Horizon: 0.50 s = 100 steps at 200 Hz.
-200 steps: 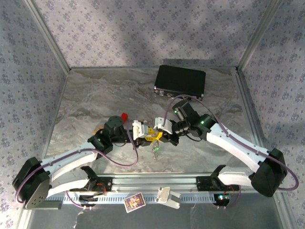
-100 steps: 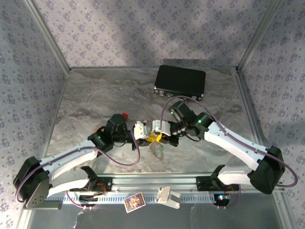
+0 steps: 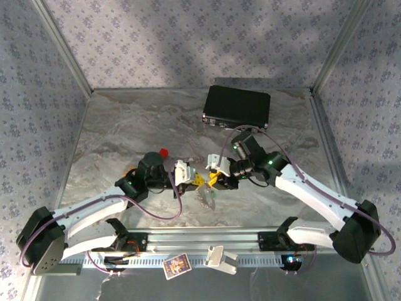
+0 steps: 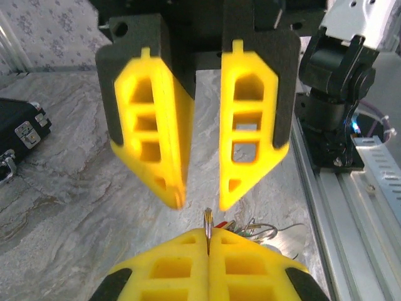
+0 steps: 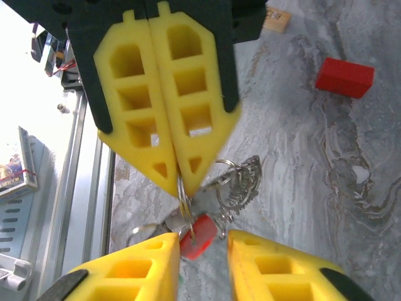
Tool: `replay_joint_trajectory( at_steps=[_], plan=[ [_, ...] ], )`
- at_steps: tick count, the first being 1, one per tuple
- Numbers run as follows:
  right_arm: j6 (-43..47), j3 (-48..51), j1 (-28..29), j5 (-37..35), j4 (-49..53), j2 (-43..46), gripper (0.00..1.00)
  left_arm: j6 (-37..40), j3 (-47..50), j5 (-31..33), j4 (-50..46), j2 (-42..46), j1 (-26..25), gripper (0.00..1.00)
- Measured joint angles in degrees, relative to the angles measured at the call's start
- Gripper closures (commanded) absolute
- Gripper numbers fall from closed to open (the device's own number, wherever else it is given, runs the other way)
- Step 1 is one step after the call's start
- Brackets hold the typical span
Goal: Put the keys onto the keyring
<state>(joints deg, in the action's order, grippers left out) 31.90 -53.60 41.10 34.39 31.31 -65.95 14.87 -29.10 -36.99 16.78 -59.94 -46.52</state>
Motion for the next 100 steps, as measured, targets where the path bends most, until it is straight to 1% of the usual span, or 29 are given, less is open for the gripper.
replay_joint_trajectory(
  at_steps=[27,51,76,100],
  plan=[
    [-1.51,2.16,-0.74,2.23,-2.47,1.2,0.7,-3.3,3.56,-1.01,7.21,0.2,0.0,1.0],
    [-2.14,2.73,-0.72,2.97,-3.34,1.2,0.7,-5.03,4.63,-1.18,10.69,0.2,0.0,1.0],
    [-2.6,2.73,-0.68,3.43,-4.0,1.16,0.77,-6.05,4.94,-1.18,13.2,0.2,0.0,1.0],
    [-2.56,2.73,-0.68,3.8,-4.31,1.14,0.88,-6.49,4.94,-1.18,13.9,0.2,0.0,1.0]
  ],
)
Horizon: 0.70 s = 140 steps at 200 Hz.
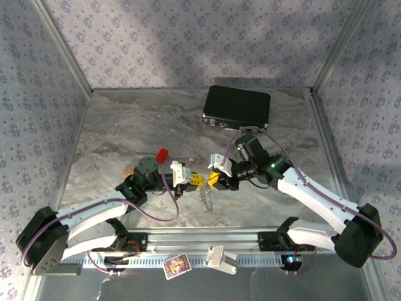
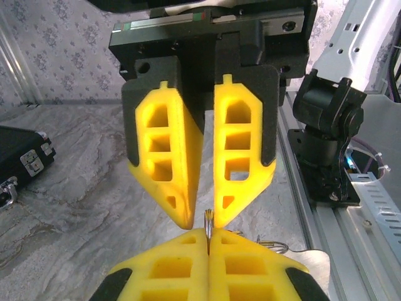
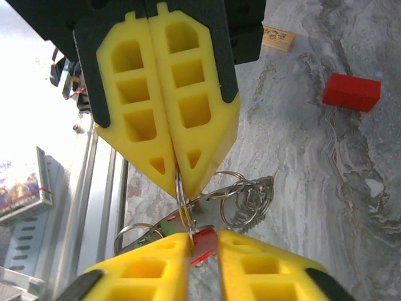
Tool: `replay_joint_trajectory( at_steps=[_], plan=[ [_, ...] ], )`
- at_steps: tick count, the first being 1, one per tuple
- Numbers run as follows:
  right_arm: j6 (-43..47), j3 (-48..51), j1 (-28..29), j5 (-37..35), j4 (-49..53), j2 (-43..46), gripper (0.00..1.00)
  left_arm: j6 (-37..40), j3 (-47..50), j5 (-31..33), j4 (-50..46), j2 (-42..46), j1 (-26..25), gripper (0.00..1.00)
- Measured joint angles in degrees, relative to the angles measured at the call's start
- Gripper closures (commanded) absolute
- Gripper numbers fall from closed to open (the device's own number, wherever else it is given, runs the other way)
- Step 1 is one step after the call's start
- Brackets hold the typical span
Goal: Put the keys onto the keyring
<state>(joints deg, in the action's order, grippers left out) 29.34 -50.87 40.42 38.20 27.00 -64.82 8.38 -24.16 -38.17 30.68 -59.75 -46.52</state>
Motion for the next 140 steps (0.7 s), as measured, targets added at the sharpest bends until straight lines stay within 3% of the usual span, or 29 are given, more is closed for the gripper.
replay_joint_trajectory(
  at_steps=[27,87,119,140],
  plan=[
    [0.02,0.0,0.02,0.04,0.15,0.0,0.95,-0.11,0.0,0.07,0.04,0.0,0.02,1.0],
    [0.07,0.0,1.44,-0.2,-0.96,-3.17,0.95,-1.16,0.2,0.07,0.0,0.07,0.02,1.0],
    [-0.11,0.0,1.84,-0.72,-1.6,-4.02,0.77,-1.88,0.35,0.0,0.48,-0.37,0.15,1.0],
    [-0.22,0.13,1.51,-1.49,-1.95,-3.54,0.71,-1.99,0.35,0.0,2.14,-0.37,0.13,1.0]
  ],
)
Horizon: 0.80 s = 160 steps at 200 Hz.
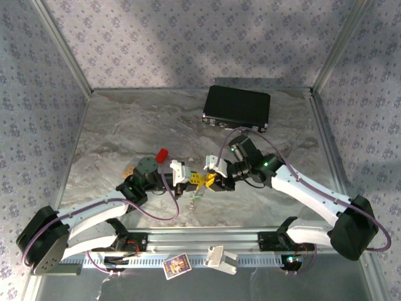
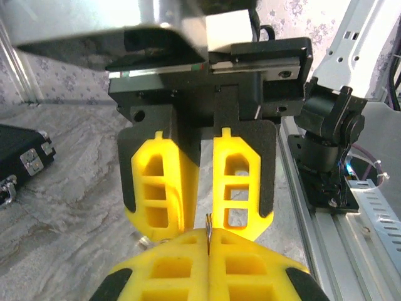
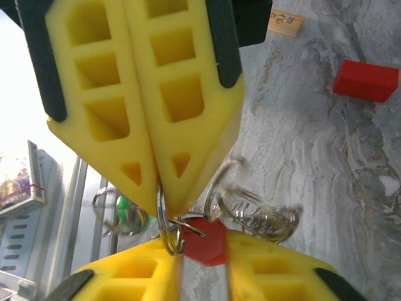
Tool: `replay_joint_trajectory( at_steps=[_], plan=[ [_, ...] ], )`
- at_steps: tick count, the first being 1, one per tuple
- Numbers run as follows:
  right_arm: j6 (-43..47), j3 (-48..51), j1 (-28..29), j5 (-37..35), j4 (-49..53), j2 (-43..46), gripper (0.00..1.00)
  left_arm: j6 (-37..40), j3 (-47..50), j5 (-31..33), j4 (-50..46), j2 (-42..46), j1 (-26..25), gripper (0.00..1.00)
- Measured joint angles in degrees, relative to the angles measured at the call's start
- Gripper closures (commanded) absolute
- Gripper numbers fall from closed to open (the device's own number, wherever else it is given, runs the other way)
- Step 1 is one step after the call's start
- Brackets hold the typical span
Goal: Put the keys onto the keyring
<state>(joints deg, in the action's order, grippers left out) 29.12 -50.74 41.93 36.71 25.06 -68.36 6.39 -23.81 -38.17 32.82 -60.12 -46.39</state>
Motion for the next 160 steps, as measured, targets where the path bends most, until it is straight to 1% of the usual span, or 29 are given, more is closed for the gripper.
replay_joint_trajectory(
  at_steps=[59,71,160],
  plan=[
    [-0.72,3.04,-0.81,-1.4,-0.92,5.01,0.67,-0.09,0.35,0.11,1.03,0.24,0.0,1.0],
    [-1.14,3.61,-0.63,-1.4,-1.53,5.01,0.66,-0.09,0.44,0.26,1.14,0.46,0.0,1.0],
    [-3.08,4.98,1.14,-2.4,-8.22,2.4,0.63,-0.74,0.48,0.83,2.51,0.9,0.0,1.0]
  ],
)
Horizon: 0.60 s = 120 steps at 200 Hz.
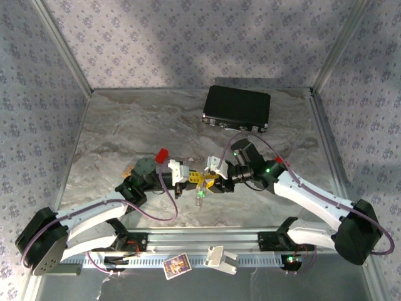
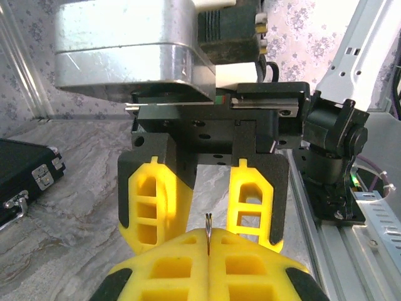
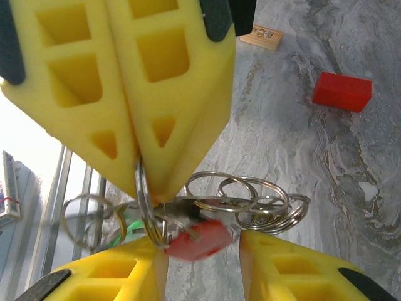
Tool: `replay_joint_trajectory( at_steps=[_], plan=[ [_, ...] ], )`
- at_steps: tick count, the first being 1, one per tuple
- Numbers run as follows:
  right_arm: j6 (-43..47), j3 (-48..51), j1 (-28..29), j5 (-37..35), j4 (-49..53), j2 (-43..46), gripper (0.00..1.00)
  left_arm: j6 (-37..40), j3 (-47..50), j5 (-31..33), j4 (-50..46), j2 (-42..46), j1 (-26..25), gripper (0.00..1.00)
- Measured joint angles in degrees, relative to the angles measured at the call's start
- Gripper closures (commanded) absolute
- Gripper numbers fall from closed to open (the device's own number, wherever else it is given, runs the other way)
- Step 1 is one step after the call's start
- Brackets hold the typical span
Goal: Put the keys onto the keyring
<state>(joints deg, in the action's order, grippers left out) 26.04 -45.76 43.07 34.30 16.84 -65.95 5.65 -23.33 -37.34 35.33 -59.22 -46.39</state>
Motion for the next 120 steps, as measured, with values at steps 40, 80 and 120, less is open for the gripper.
replay_joint_trajectory(
  at_steps=[40,80,120],
  plan=[
    [-1.05,1.01,0.11,0.22,-1.36,-0.22,0.59,-0.44,0.15,2.54,0.74,0.63,0.0,1.0],
    [-1.57,2.78,0.22,-0.02,-1.92,0.07,0.57,-0.81,0.28,4.07,0.96,1.49,0.0,1.0],
    [-2.97,2.89,0.79,-0.92,-4.87,0.15,0.58,-0.85,0.31,4.42,0.96,1.53,0.0,1.0]
  ],
)
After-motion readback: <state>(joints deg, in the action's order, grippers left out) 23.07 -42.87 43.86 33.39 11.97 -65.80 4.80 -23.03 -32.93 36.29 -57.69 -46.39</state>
